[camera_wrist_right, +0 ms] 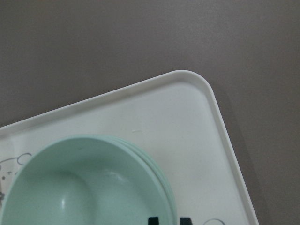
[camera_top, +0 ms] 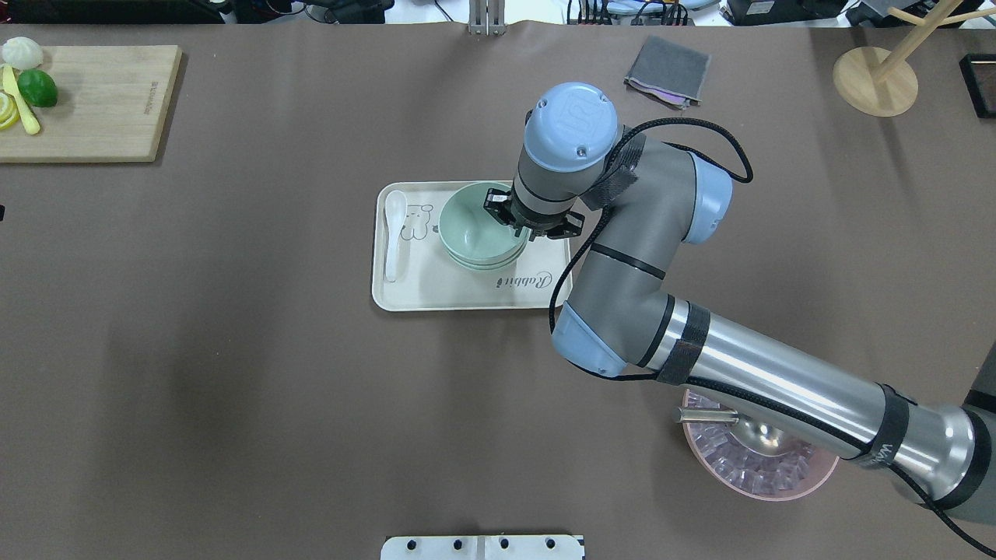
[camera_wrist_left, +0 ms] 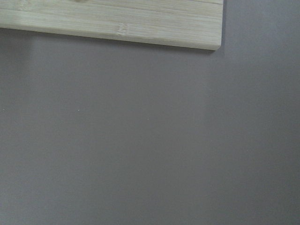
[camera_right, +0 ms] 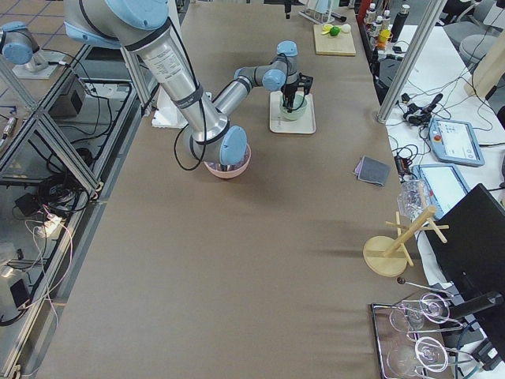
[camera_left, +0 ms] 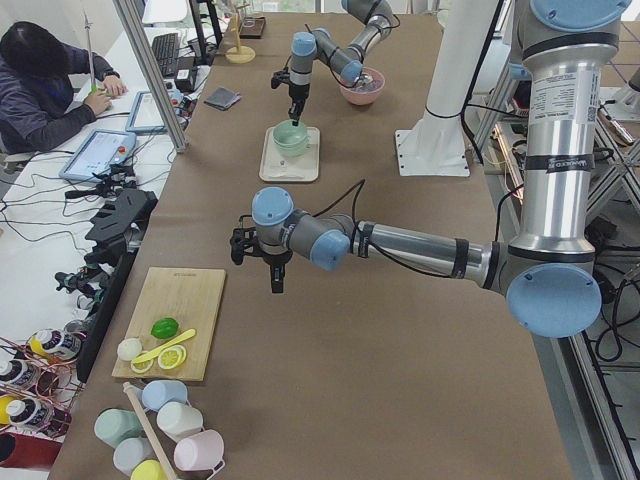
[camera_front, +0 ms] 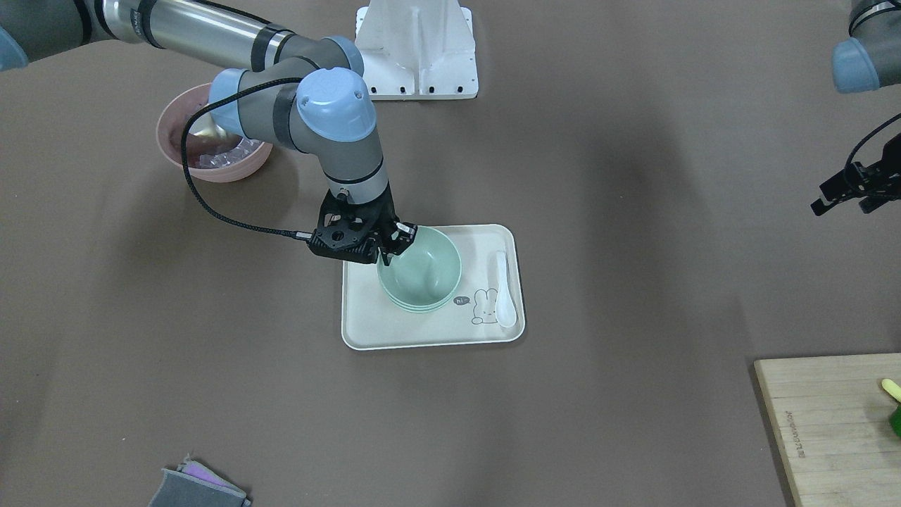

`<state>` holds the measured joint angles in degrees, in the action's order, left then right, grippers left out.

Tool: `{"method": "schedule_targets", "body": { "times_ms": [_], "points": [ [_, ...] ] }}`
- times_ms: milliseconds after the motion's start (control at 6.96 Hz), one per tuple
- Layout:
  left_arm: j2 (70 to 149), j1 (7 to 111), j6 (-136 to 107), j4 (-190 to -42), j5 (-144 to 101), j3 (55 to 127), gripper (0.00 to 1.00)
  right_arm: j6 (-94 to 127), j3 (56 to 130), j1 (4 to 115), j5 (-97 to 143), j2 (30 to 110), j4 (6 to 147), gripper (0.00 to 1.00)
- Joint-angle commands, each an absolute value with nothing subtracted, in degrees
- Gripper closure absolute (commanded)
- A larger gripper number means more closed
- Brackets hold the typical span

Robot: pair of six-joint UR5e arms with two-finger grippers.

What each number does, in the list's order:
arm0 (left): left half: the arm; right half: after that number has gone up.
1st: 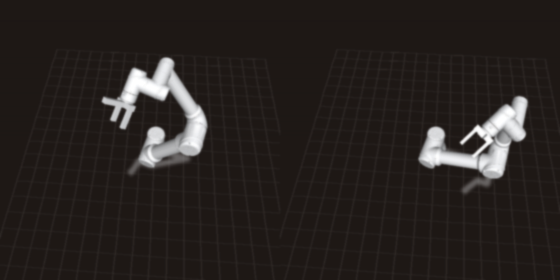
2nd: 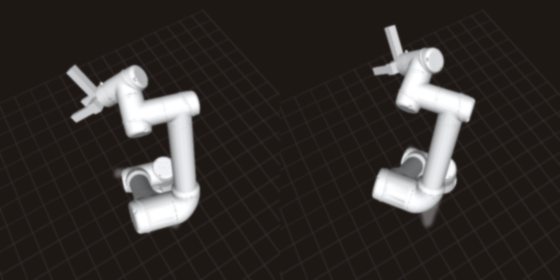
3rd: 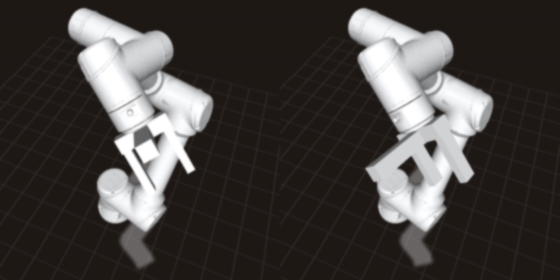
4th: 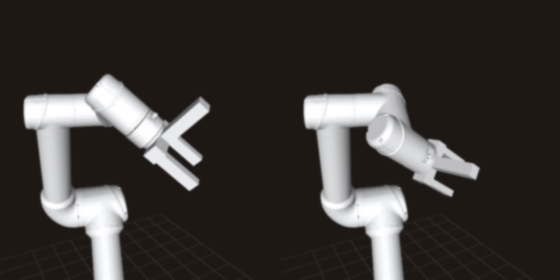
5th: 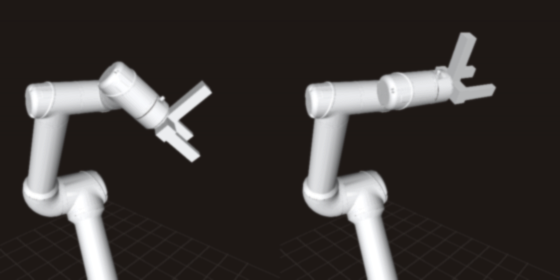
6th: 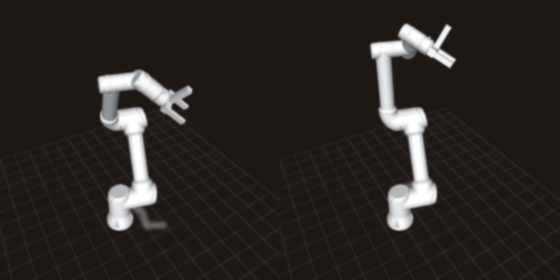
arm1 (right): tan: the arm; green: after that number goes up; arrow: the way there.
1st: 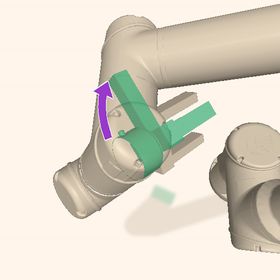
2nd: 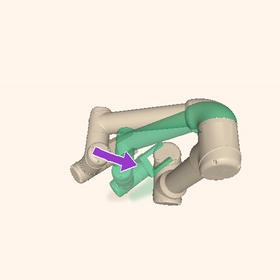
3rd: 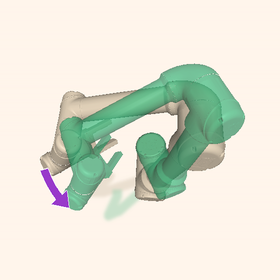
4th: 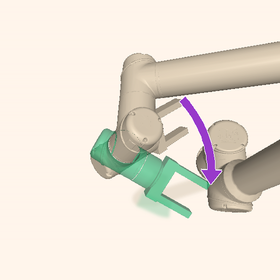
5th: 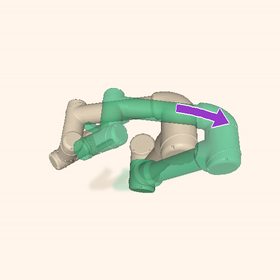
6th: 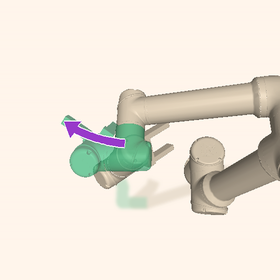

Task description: Stack green bowls together

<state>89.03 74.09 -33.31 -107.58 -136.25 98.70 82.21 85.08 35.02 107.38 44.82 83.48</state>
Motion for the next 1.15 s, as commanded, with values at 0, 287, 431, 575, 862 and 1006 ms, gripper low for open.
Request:
{"method": "schedule_targets", "body": {
  "times_ms": [0,287,431,575,862,1006],
  "points": [
    [89.0,74.1,-33.3,-107.6,-136.2,98.7,0.02,82.1,85.2,35.0,105.8,44.7,83.4,0.03],
    [88.9,74.1,-33.3,-107.4,-136.2,98.6,0.02,81.7,85.9,35.3,106.1,44.4,83.5,0.02],
    [88.9,74.2,-33.3,-107.0,-136.2,98.5,0.02,79.3,87.0,36.4,106.6,44.9,83.8,0.04],
    [88.9,74.1,-33.2,-105.0,-136.1,98.4,0.02,75.1,90.4,38.4,108.0,47.6,84.2,0.05],
    [89.0,77.0,-17.9,-95.5,-135.9,98.6,0.02,63.3,96.7,44.9,115.7,56.6,84.2,0.03],
    [89.1,82.3,-6.8,-88.8,-134.2,98.8,0.02,57.5,98.4,46.8,115.9,60.3,84.2,0.02]
  ]
}}
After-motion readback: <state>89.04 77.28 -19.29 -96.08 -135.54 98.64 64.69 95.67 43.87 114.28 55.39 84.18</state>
